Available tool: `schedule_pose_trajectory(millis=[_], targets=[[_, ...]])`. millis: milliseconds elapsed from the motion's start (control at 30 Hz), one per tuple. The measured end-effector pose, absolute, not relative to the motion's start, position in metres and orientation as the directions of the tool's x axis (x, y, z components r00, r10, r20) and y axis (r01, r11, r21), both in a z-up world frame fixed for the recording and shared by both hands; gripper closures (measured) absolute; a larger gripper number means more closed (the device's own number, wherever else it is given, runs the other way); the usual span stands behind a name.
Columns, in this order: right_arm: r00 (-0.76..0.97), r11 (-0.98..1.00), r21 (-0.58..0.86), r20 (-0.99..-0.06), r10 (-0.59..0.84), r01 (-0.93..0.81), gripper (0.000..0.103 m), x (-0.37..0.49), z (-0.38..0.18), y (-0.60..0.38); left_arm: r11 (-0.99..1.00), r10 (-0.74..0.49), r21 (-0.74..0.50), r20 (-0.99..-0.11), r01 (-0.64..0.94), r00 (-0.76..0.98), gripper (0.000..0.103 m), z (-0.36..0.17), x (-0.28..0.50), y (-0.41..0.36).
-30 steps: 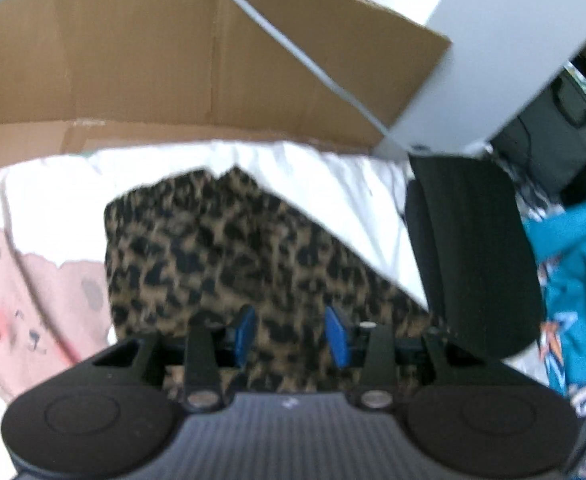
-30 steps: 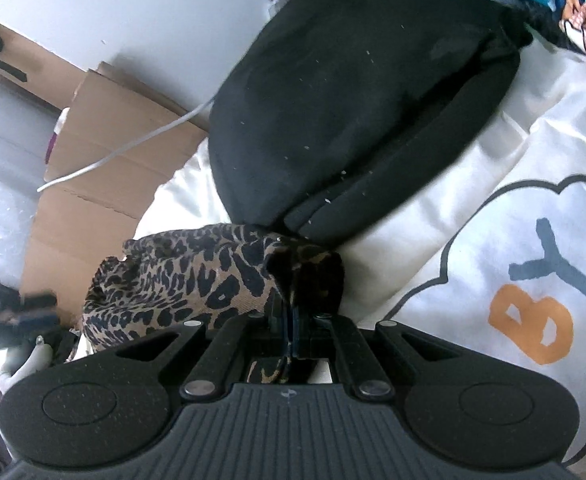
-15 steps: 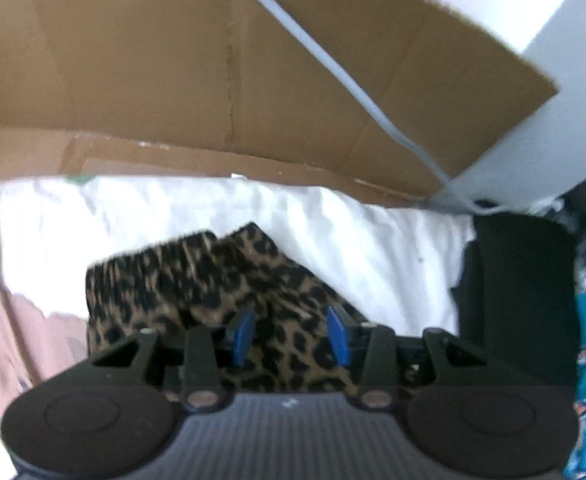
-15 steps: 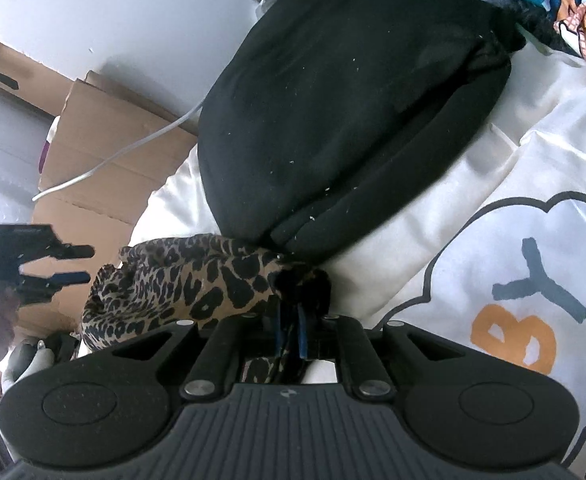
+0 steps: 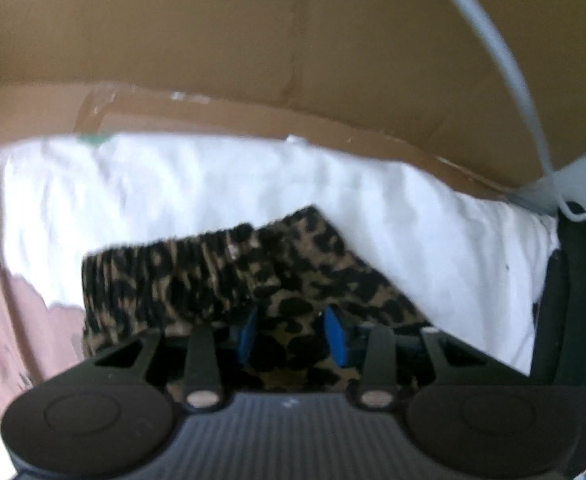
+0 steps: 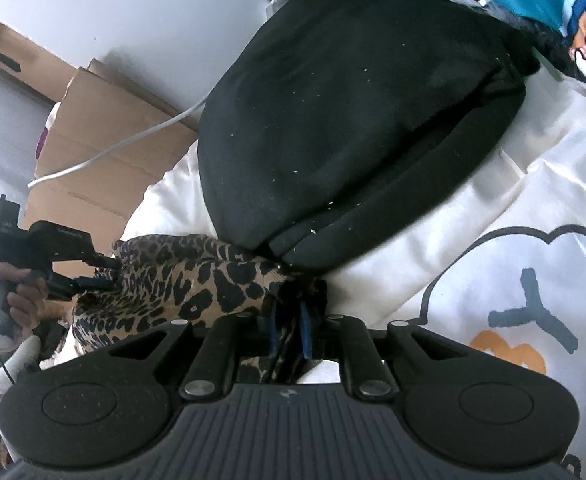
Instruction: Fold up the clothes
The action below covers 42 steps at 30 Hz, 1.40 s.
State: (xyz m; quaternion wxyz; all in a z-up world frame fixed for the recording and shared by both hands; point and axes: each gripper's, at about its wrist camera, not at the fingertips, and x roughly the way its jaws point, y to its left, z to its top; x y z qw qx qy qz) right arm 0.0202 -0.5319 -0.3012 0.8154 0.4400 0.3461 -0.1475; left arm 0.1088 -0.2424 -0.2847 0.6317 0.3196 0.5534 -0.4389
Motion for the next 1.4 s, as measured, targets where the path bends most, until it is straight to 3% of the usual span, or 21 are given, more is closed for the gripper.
schedule_pose_trajectory(millis=[433, 800, 1100, 1333, 1400], targets=[[0.704, 0.574, 0.595, -0.709, 0.045, 0.563, 0.081, 0.014, -0.304, -0.527, 0.471, -0.221, -0.115, -0.975, 0.874, -0.01, 0.068, -0.256, 0.116, -0.262], [0.69, 0.591, 0.575, -0.723, 0.042, 0.566, 0.081, 0.016, -0.304, -0.526, 0.562, -0.13, -0.116, -0.99, 0.819, -0.051, 0.076, -0.291, 0.114, -0.261], [0.683, 0.601, 0.561, -0.73, 0.034, 0.569, 0.079, 0.016, -0.304, -0.523, 0.664, -0.189, -0.194, -0.978, 0.722, -0.089, 0.077, -0.3, 0.128, -0.244], [0.685, 0.624, 0.546, -0.728, 0.023, 0.559, 0.075, 0.018, -0.3, -0.523, 0.67, -0.12, -0.131, -0.99, 0.731, -0.067, 0.077, -0.304, 0.123, -0.26], [0.698, 0.636, 0.544, -0.716, 0.011, 0.547, 0.075, 0.018, -0.295, -0.524, 0.671, -0.111, -0.123, -0.992, 0.731, -0.065, 0.082, -0.303, 0.123, -0.262]])
